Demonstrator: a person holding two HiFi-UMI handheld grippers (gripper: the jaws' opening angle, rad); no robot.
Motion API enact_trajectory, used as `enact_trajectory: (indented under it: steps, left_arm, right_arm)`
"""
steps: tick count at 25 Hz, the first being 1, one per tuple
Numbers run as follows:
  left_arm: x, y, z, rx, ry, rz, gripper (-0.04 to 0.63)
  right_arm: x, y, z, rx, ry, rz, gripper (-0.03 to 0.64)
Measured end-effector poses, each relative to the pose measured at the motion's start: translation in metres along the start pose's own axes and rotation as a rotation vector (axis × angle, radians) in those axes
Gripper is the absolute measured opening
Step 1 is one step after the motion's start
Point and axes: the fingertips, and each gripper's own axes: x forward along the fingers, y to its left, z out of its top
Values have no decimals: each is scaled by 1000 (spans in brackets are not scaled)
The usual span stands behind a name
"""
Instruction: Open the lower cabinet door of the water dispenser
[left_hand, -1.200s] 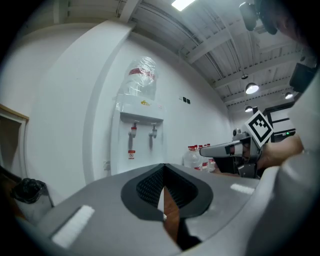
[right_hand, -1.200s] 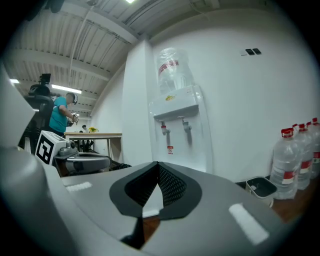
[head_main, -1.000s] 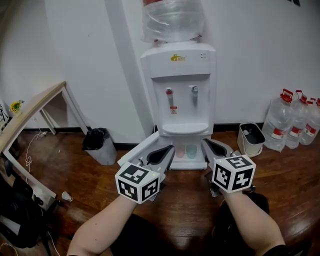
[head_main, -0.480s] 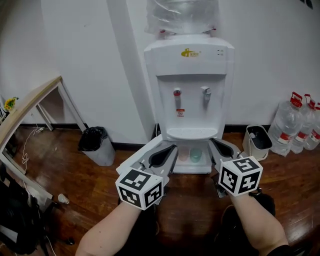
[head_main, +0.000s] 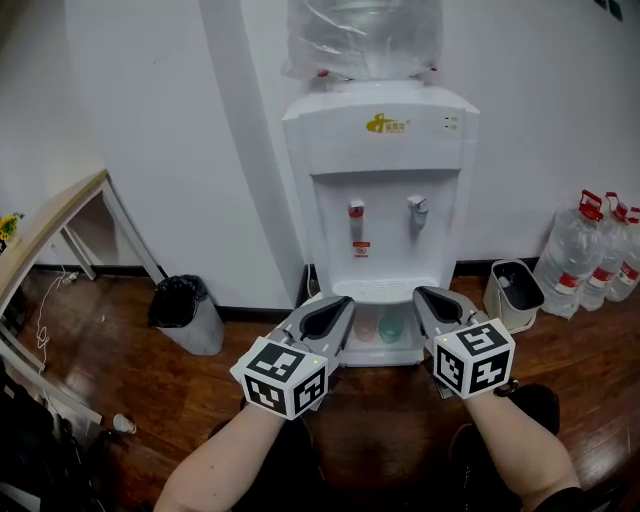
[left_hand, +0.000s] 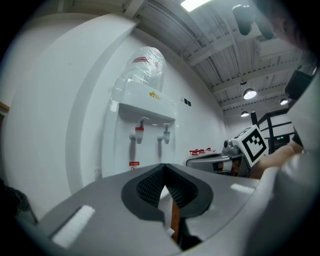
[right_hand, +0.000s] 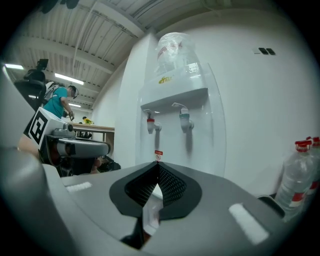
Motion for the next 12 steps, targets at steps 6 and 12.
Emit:
enact_trajectory:
  steps: [6,12]
  left_arm:
    - [5,14,-10,-59,2,-21,18]
    - [8,31,-14,-86,-17,53,20]
  right_arm:
    - [-2,-6,-7,-21,9,-32,0]
    - [9,-20,-12,31,-5,-58,0]
